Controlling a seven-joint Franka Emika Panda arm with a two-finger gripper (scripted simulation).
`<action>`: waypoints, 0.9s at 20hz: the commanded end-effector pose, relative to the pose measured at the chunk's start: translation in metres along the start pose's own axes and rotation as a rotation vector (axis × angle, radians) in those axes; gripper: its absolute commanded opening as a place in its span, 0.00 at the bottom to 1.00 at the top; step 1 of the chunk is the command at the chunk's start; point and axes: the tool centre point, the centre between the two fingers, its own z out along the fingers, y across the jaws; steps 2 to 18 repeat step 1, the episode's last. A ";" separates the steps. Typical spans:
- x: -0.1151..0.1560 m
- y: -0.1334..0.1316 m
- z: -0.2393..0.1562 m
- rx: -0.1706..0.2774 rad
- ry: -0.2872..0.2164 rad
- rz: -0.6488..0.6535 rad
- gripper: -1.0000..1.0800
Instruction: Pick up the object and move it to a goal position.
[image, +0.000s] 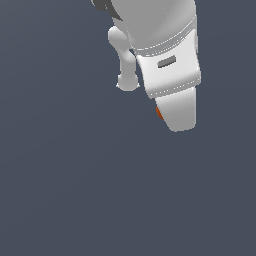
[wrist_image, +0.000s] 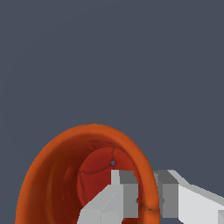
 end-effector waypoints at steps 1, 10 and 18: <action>0.002 0.000 -0.002 -0.001 0.000 0.001 0.00; 0.002 0.000 -0.002 -0.001 0.000 0.001 0.00; 0.002 0.000 -0.002 -0.001 0.000 0.001 0.00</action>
